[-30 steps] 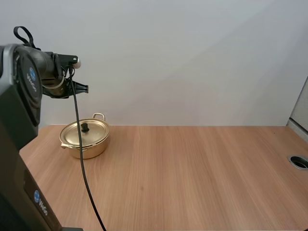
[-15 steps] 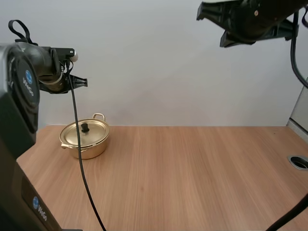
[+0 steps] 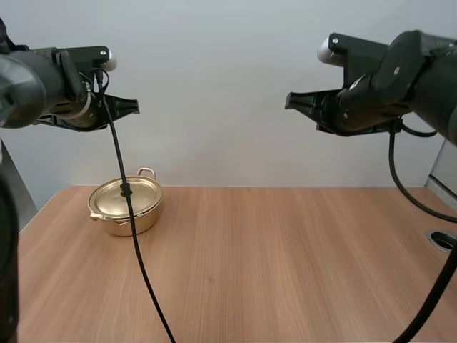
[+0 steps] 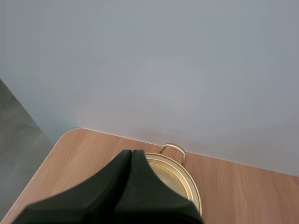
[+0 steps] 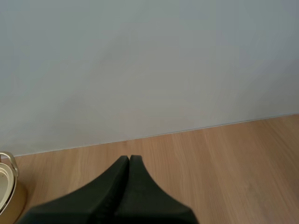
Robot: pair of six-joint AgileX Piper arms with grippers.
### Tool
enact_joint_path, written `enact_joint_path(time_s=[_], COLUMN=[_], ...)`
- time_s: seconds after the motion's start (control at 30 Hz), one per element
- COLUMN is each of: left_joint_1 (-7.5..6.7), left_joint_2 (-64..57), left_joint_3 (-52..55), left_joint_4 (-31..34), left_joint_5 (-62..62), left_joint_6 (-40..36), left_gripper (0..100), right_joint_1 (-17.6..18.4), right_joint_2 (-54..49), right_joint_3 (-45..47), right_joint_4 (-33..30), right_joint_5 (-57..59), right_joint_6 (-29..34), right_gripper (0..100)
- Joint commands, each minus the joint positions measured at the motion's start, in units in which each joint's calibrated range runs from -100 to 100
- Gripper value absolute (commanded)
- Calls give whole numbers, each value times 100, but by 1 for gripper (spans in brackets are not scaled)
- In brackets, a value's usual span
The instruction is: Open the pot, put the car inside, and close it
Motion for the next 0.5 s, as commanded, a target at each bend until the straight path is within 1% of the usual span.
enact_joint_path(time_s=[0.0, 0.1, 0.2, 0.3, 0.37, 0.47], left_joint_1=[-109, -231, -358, -508, -587, -694], left_joint_2=[-279, -673, -1110, -1624, -2028, -2648], left_joint_3=[382, 964, 1660, 2487, 3033, 3731], left_joint_4=[185, 226, 226, 296, 296, 296], left_joint_5=[-512, -1280, -1863, -2443, -2867, -3264], left_joint_6=[199, 131, 110, 110, 110, 110], left_gripper=[0, 0, 0, 0, 0, 0], right_joint_1=[1, 1, 1, 1, 1, 1], right_joint_2=[-5, -5, -5, -5, -168, -566], right_joint_3=[1205, 1401, 1714, 2136, 2545, 3239], right_joint_4=[-40, -261, -394, -532, -592, -606], right_joint_5=[397, 588, 214, -446, -963, -2041], right_joint_6=[0, 0, 0, 0, 0, 0], right_gripper=[0, 0, 0, 0, 0, 0])
